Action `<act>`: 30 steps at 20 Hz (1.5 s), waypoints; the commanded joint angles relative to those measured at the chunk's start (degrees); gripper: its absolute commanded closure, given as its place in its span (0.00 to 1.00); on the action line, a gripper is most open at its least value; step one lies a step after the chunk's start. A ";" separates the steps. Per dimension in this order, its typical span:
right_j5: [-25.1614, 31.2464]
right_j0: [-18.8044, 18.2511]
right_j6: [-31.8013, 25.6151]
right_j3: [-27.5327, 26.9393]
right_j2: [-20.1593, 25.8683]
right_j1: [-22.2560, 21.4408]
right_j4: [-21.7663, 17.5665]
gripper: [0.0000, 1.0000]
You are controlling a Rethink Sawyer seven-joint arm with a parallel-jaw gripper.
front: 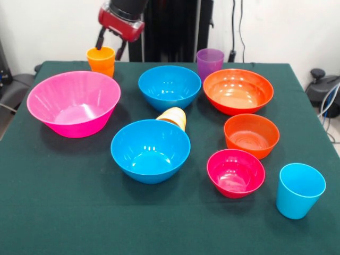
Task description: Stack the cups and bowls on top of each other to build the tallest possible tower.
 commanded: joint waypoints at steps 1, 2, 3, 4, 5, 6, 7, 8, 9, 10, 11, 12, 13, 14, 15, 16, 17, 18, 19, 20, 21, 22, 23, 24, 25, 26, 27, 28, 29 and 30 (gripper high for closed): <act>5.49 -4.80 -4.77 -2.94 7.89 -0.05 -5.57 0.00; 5.15 -5.24 -4.46 -2.86 8.06 0.15 -5.94 0.00; 4.93 -5.77 -4.17 -3.16 8.44 0.49 -6.18 0.00; 4.37 -5.94 -3.50 -3.27 8.45 1.11 -6.38 0.00; 3.87 -6.29 -3.09 -3.44 8.62 1.45 -6.65 0.00; 3.42 -6.44 -2.59 -3.61 8.76 2.07 -6.74 0.00; 2.75 -6.55 -2.15 -3.65 8.80 2.64 -6.94 0.00; 2.36 -6.63 -1.80 -3.80 8.99 3.12 -7.01 0.00; 2.33 -6.65 -1.56 -3.99 9.24 3.40 -6.95 0.00; 1.94 -6.49 -1.14 -4.14 9.22 3.76 -6.95 0.00; 1.33 -6.37 -0.60 -3.97 9.14 4.11 -7.02 0.00; 0.73 -6.08 -0.02 -3.91 8.93 4.51 -7.02 0.00; 0.13 -5.79 0.57 -3.85 8.72 4.90 -7.01 0.00; -0.21 -5.52 0.93 -3.66 8.47 4.95 -7.00 0.00; -0.56 -5.25 1.30 -3.48 8.22 5.01 -7.00 0.00; -0.67 -5.14 1.39 -3.34 8.13 4.92 -7.00 0.00; -0.75 -5.10 1.45 -3.29 8.10 4.99 -6.97 0.00; -0.85 -5.14 1.43 -3.23 8.12 4.99 -7.01 0.00; -0.79 -5.16 1.40 -3.45 8.25 5.19 -6.94 0.00; -0.98 -5.28 1.41 -3.56 8.35 5.53 -6.97 0.00; -1.16 -5.39 1.43 -3.67 8.45 5.87 -7.00 0.00; -1.52 -5.50 1.49 -3.84 8.56 6.26 -7.02 0.00; -1.80 -5.54 1.63 -4.16 8.69 6.84 -6.89 0.00; -2.37 -5.52 1.84 -4.48 8.68 7.48 -6.83 0.00; -2.93 -5.56 2.02 -4.85 8.78 8.21 -6.76 0.00; -3.45 -5.58 2.17 -5.19 8.82 8.90 -6.70 0.00; -4.45 -5.23 2.58 -5.49 8.44 9.80 -6.64 0.00; -5.10 -5.00 2.82 -5.79 8.15 10.34 -6.58 0.00; -5.51 -4.86 3.00 -6.10 8.00 10.92 -6.43 0.00; -6.29 -4.42 3.27 -6.25 7.47 11.33 -6.36 0.00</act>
